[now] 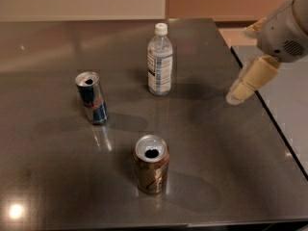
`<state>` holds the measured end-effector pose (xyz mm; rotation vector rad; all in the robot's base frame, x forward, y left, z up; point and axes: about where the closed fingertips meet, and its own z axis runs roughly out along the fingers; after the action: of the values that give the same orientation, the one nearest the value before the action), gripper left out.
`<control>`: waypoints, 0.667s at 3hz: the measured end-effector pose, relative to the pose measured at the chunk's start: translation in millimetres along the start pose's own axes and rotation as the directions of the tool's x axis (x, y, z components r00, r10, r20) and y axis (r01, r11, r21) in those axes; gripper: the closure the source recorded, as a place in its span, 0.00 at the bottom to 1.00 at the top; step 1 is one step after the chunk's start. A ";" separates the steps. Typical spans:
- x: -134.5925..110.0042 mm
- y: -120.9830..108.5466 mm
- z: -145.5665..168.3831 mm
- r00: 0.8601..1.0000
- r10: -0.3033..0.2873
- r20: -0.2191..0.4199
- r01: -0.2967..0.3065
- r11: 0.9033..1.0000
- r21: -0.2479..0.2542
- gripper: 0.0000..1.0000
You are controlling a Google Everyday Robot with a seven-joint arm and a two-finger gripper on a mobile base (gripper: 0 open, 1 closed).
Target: Knock blue plastic bottle over
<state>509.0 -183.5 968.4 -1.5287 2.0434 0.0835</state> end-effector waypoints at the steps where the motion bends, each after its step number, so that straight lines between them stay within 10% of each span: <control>1: -23.4 -20.7 24.7 0.994 0.013 0.109 -0.013 1.000 0.001 0.00; 2: -49.9 -36.8 46.7 0.980 0.031 0.195 -0.028 0.999 -0.019 0.00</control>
Offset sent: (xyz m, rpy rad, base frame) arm 0.0969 0.0763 -0.0050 0.3019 -0.0500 0.0570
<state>569.8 -135.4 964.0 -1.4394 1.9139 0.2521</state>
